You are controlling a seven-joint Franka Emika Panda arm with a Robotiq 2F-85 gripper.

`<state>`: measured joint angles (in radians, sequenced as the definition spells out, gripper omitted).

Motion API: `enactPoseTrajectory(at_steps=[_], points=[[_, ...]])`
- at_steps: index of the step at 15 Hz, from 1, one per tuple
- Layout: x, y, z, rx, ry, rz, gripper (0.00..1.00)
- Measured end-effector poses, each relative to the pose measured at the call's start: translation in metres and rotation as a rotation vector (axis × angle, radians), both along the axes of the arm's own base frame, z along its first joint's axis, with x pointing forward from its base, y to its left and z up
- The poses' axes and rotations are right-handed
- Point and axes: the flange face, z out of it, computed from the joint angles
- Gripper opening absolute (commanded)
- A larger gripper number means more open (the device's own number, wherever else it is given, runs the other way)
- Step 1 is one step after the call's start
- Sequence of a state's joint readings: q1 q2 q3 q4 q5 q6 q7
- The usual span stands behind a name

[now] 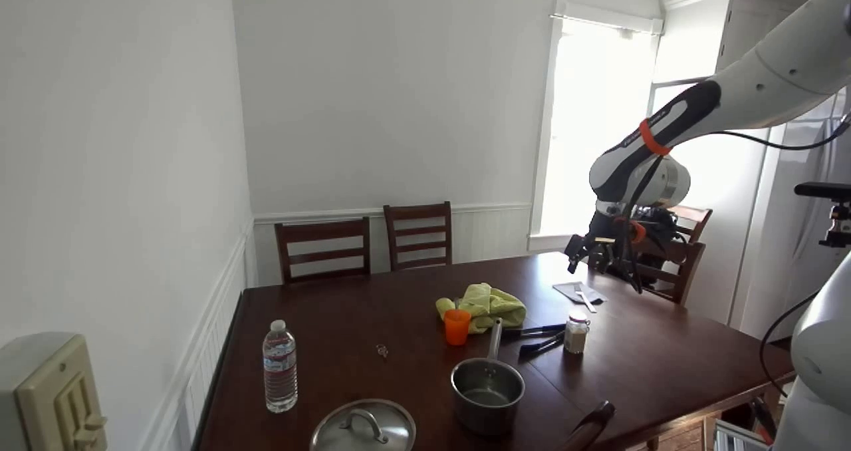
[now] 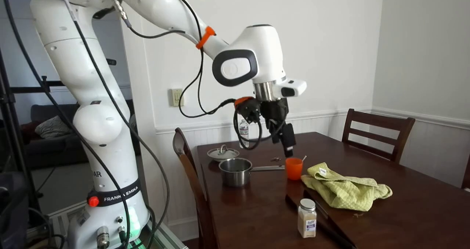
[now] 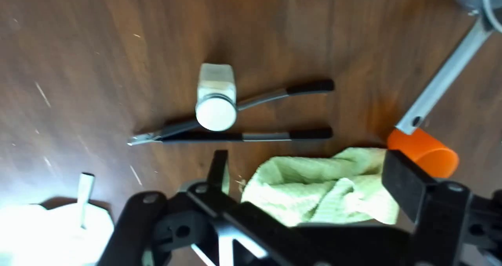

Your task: Pick up the spice bottle and put it in the pot

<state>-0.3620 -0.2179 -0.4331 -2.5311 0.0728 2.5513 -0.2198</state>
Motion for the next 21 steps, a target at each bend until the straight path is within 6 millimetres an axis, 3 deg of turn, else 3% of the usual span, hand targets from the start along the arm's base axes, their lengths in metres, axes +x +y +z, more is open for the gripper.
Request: enactPoseTrajectory(at_steps=[3,7,9,14,21], points=[[-0.001,-0.031,-0.046,0.002,0.071,-0.074,1.00],[0.025,-0.060,-0.090,0.016,0.132,-0.116,1.00],[0.027,-0.058,-0.095,0.017,0.139,-0.112,1.00],[0.039,-0.049,-0.083,-0.035,0.100,-0.074,1.00],[0.049,-0.035,-0.116,-0.008,0.149,-0.090,1.00]])
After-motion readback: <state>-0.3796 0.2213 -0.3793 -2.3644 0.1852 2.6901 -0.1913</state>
